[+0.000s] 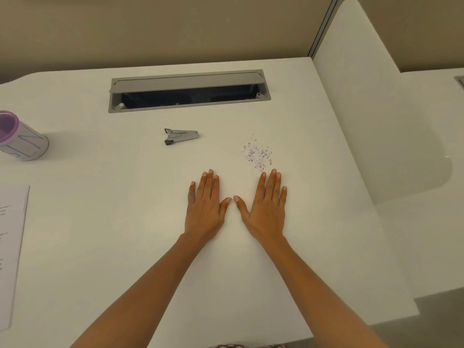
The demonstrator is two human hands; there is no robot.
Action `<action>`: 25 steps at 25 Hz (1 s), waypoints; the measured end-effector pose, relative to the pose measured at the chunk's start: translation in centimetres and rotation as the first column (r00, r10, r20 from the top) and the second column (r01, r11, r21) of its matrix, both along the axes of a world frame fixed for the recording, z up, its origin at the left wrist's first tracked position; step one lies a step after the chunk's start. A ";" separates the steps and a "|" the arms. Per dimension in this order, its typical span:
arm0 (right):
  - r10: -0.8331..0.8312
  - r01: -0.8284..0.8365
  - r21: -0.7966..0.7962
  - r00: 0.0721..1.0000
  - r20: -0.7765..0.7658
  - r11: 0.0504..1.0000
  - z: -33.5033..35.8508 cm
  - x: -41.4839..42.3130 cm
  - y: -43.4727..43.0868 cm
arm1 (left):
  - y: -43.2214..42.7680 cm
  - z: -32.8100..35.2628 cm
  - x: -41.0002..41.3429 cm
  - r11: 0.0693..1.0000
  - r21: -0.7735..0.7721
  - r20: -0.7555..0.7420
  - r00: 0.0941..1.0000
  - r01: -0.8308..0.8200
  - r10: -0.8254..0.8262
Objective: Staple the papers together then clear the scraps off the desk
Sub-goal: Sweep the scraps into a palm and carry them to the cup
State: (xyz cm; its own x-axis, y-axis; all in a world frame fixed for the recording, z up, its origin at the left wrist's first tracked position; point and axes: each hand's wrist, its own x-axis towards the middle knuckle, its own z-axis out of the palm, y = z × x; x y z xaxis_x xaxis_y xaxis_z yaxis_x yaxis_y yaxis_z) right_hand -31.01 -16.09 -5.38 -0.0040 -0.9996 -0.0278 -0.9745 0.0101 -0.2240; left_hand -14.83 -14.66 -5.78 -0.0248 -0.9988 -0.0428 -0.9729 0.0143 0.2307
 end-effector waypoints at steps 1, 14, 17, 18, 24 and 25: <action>-0.020 0.020 -0.006 1.000 0.007 1.000 0.0 0.2 -1.2 | 0.0 0.0 0.0 1.000 -0.001 0.003 1.000 0.000 0.000; -0.046 0.047 -0.055 0.999 0.014 0.997 -0.3 0.5 -12.6 | -0.2 0.1 -0.1 1.000 0.002 0.039 0.999 0.002 -0.002; -0.044 0.044 -0.044 0.999 0.008 0.998 -0.4 1.1 -14.7 | -0.1 0.1 0.0 1.000 0.013 0.040 0.999 0.002 -0.003; -0.051 0.051 -0.039 0.999 0.012 0.998 -0.4 1.2 -15.4 | -0.1 0.1 0.0 1.000 0.013 0.036 0.999 0.003 -0.004; 0.344 -0.346 -0.098 0.938 -0.033 0.933 0.3 2.6 -12.5 | -0.3 0.3 -0.1 1.000 -0.011 0.017 1.000 -0.018 0.018; 0.455 -0.455 -0.078 0.890 -0.022 0.887 0.2 3.1 -11.1 | -0.3 0.3 -0.1 1.000 -0.015 0.016 1.000 -0.020 0.021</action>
State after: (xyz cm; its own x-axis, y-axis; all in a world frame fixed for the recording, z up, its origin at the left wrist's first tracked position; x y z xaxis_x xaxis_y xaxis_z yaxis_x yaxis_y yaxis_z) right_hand -27.87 -27.20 -5.15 0.4518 -0.8907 0.0506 -0.8686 -0.4522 -0.2027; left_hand -14.88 -14.95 -5.51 -0.0036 -0.9996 -0.0278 -0.9766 -0.0024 0.2149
